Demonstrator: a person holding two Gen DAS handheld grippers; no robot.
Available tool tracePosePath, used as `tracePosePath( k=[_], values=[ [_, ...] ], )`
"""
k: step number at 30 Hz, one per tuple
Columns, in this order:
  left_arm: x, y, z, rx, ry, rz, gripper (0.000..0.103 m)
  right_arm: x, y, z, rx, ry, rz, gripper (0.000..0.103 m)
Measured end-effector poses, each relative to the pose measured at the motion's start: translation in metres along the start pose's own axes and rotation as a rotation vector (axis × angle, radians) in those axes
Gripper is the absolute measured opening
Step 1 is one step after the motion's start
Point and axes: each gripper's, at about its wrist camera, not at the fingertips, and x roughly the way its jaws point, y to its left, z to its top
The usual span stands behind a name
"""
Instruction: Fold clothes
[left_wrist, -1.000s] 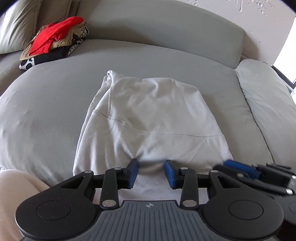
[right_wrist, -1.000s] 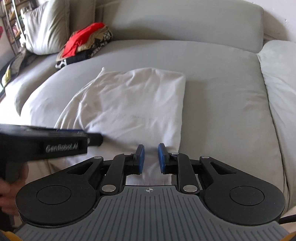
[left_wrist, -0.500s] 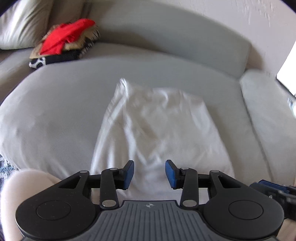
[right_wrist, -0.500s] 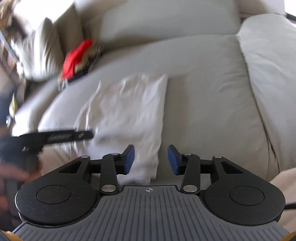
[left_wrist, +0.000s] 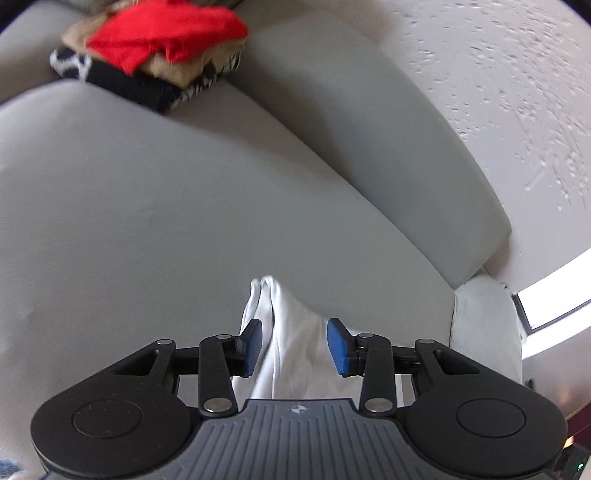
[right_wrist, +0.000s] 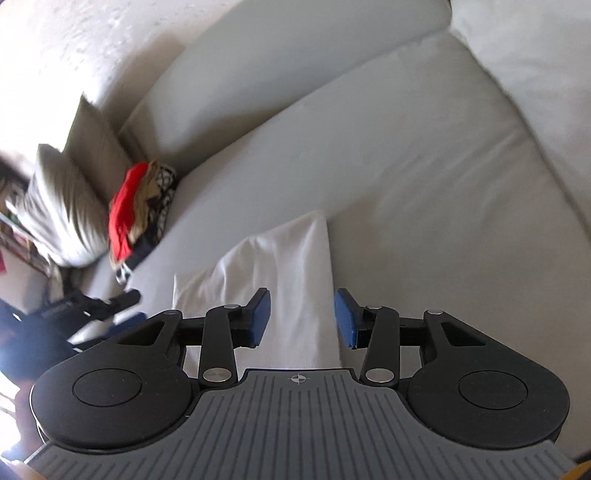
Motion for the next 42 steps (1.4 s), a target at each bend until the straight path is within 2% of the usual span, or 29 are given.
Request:
tracePosePath(
  k=[5,10,12,16,18,20,22,26,31,33,35,36,38,42],
  values=[
    [0.033,0.007,0.014,-0.053,0.056,-0.040,0.033,0.029,-0.006,0.014,0.026,0.000,0.003,0.046],
    [0.056,0.010,0.020,-0.083,0.090,-0.034,0.033,0.053,-0.015,0.024,0.068,0.005,-0.002,0.046],
    [0.063,0.015,0.022,-0.115,0.092,-0.055,0.033,0.063,-0.021,0.028,0.100,0.000,0.004,0.046],
    [0.073,0.020,0.024,-0.162,0.080,-0.111,0.026,0.079,-0.037,0.038,0.204,-0.012,0.068,0.045],
    [0.078,0.021,0.024,-0.172,0.079,-0.121,0.016,0.089,-0.047,0.044,0.274,-0.004,0.116,0.038],
    [0.080,0.024,0.022,-0.169,0.064,-0.115,0.002,0.100,-0.052,0.046,0.310,0.008,0.142,0.015],
    [0.076,0.024,0.021,-0.153,0.031,-0.105,0.002,0.104,-0.051,0.044,0.295,-0.003,0.134,0.005],
    [0.071,0.022,0.016,-0.086,-0.056,-0.044,0.002,0.094,-0.040,0.038,0.192,-0.095,0.089,0.004],
    [0.078,0.015,0.015,-0.023,-0.074,0.037,0.004,0.105,-0.018,0.040,0.012,-0.099,-0.029,0.005],
    [0.076,0.012,0.016,-0.010,-0.068,0.063,0.012,0.103,-0.012,0.044,-0.006,-0.091,-0.050,0.010],
    [0.068,0.012,0.018,-0.013,-0.054,0.072,0.015,0.088,-0.010,0.046,-0.004,-0.112,-0.072,0.036],
    [0.057,0.018,0.016,-0.021,-0.049,0.067,0.024,0.079,-0.009,0.046,-0.003,-0.126,-0.083,0.039],
    [0.042,0.019,0.016,-0.042,-0.068,0.077,0.042,0.059,-0.011,0.045,0.007,-0.146,-0.067,0.039],
    [0.005,0.016,0.006,-0.043,-0.076,0.056,0.042,0.023,-0.012,0.034,0.007,-0.158,-0.043,0.041]
  ],
)
